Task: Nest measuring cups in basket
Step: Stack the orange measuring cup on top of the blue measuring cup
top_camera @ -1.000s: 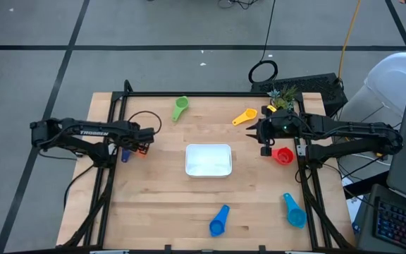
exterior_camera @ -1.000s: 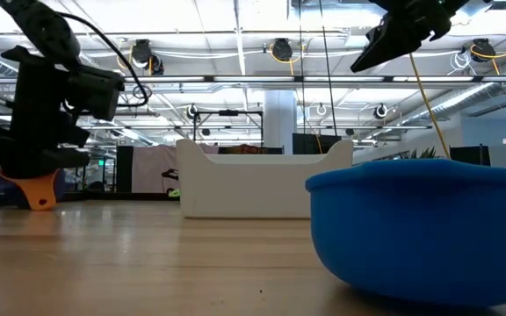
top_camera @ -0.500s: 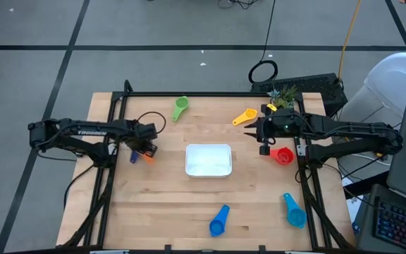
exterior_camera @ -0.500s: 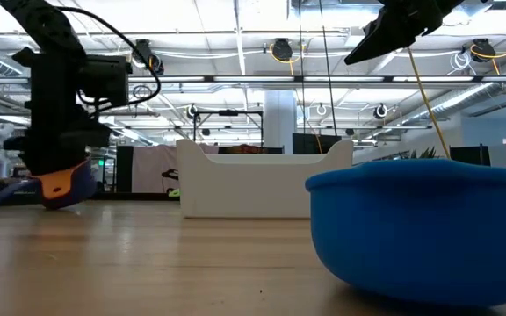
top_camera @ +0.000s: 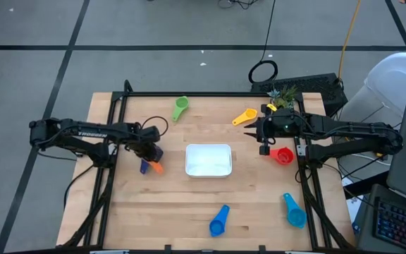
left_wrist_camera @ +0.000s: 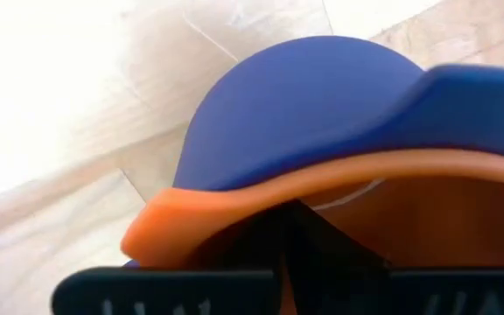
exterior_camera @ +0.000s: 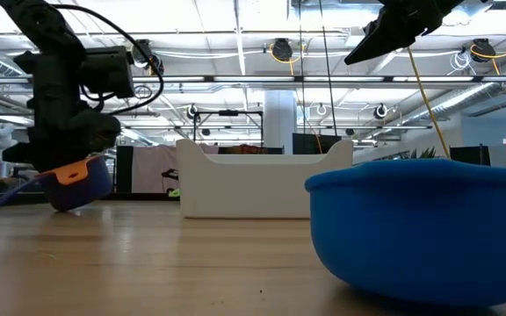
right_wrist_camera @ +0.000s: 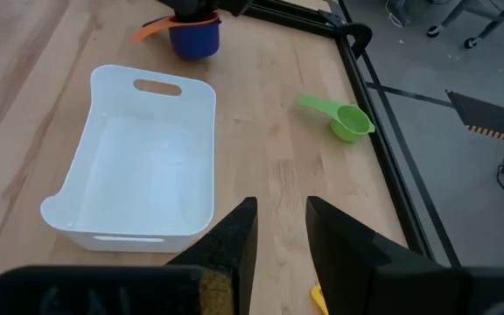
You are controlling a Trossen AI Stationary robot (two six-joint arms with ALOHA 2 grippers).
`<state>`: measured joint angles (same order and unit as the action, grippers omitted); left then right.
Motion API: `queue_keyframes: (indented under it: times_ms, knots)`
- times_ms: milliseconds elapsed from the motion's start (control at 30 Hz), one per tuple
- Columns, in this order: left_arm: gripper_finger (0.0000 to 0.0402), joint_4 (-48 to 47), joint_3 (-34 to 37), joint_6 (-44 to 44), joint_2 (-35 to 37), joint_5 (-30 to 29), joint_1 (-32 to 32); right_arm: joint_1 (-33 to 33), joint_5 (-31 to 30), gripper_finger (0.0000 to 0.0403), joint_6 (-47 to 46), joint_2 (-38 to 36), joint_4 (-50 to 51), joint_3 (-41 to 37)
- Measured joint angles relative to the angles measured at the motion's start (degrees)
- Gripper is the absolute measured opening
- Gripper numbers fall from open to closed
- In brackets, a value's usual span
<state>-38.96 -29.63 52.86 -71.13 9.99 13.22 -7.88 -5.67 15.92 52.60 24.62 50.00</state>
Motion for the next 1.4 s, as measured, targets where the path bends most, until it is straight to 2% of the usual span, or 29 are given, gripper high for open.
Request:
queue_keyframes:
  times_ms: [133, 333, 500, 700, 800, 933, 1200, 1400]
  knots:
    - [0.0003, -1.14, -1.72, 3.05, -0.09, -3.28, -3.08, 0.00, 0.00, 0.0096, 0.00, 0.00, 0.00, 0.00]
    - [0.0002, -3.30, -7.67, 5.54, -0.13, -12.71, -7.21, 0.00, 0.00, 0.0096, -0.12, 0.00, 0.02, 0.00]
    - [0.0001, -3.61, -10.52, 6.34, -0.11, -16.06, -9.81, 0.00, 0.00, 0.0096, -0.22, 0.00, 0.02, 0.00]
    - [0.0001, -5.25, -10.73, 6.24, -0.11, -19.54, -11.86, 0.00, 0.00, 0.0096, -0.25, 0.01, 0.02, 0.00]
    - [0.0001, -6.04, -10.73, 4.36, -0.09, -22.14, -12.56, 0.00, 0.00, 0.0096, -0.25, 0.02, 0.02, 0.00]
    - [0.0001, -6.83, -11.91, 0.96, -0.07, -22.55, -12.66, 0.00, 0.00, 0.0096, -0.26, 0.02, -0.01, 0.00]
    - [0.0001, -8.26, -21.30, -10.88, 0.00, -28.53, -12.66, 0.00, 0.00, 0.0096, -2.36, 0.02, -1.77, 0.00]
    - [0.0001, -4.84, -20.72, -20.05, -1.46, -28.24, -10.20, 0.02, 0.00, 0.0096, -4.58, 0.02, -1.70, 0.00]
